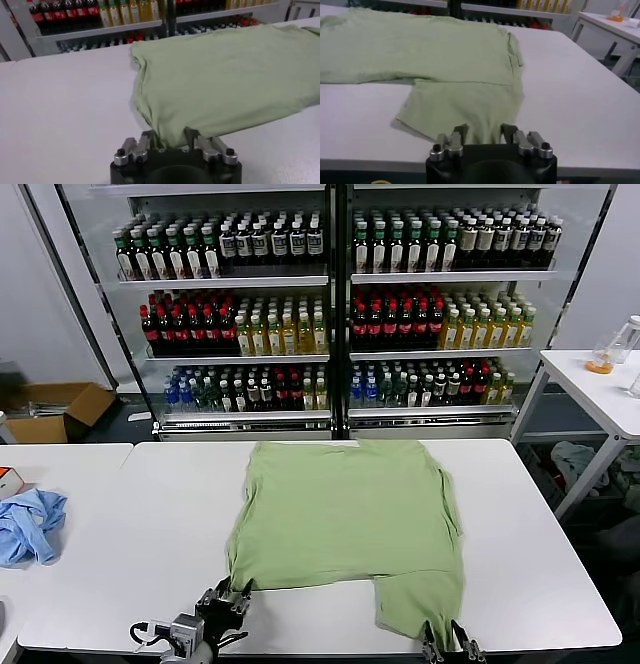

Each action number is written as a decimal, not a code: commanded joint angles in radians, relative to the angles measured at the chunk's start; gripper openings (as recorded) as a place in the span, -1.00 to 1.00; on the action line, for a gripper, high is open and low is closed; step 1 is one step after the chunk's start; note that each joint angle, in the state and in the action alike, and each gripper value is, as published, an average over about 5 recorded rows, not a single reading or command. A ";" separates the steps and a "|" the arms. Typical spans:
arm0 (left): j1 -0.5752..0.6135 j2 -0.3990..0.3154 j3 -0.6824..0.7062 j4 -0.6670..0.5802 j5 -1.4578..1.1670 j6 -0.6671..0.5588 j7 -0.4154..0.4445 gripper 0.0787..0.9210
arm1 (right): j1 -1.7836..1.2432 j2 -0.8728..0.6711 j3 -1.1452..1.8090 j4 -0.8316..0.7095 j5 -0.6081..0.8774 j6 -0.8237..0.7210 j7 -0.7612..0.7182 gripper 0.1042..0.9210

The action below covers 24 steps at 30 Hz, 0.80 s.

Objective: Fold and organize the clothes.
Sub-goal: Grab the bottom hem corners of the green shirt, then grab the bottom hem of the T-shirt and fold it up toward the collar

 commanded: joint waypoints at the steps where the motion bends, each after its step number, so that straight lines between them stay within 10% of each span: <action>1: 0.006 0.000 -0.003 -0.011 -0.032 0.010 0.014 -0.48 | -0.004 -0.001 0.007 0.018 0.032 0.013 -0.006 -0.64; 9: 0.036 0.000 -0.040 -0.125 -0.113 0.001 0.023 -0.95 | -0.038 -0.038 0.065 0.117 0.004 0.136 -0.050 -1.00; 24: 0.021 0.071 -0.132 -0.210 -0.185 -0.006 0.037 -0.98 | 0.108 -0.142 0.199 0.133 0.086 0.173 -0.074 -1.00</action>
